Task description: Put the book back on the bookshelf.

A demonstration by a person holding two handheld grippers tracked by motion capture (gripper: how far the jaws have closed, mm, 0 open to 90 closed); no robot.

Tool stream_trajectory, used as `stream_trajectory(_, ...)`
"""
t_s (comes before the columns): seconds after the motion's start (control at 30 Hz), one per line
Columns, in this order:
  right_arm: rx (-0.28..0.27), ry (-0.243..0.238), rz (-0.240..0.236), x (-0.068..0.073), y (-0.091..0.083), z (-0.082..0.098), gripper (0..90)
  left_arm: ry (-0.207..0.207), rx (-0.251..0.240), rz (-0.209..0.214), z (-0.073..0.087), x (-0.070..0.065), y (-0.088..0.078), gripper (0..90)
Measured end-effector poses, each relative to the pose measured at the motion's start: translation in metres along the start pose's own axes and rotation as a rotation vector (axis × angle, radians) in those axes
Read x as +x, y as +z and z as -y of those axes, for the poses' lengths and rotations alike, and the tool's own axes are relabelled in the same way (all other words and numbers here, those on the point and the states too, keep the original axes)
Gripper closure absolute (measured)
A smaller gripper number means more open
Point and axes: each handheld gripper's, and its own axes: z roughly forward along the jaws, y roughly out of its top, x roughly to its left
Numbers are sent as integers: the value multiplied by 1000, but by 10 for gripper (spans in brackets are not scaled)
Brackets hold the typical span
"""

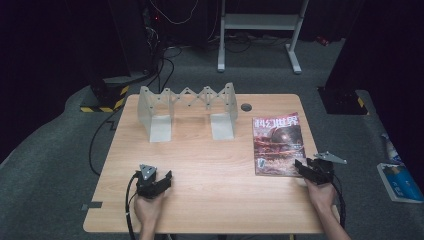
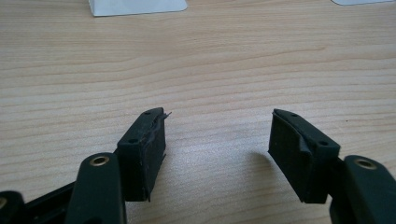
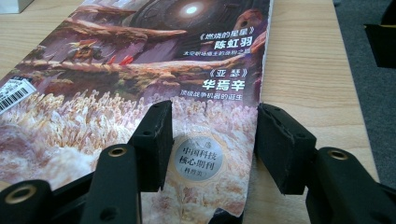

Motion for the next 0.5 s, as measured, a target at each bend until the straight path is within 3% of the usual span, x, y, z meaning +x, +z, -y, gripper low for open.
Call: stream_trajectory(0.5,-12,-52,-14,17,-2,5,470,8,9,13,-3,-1,1,372)
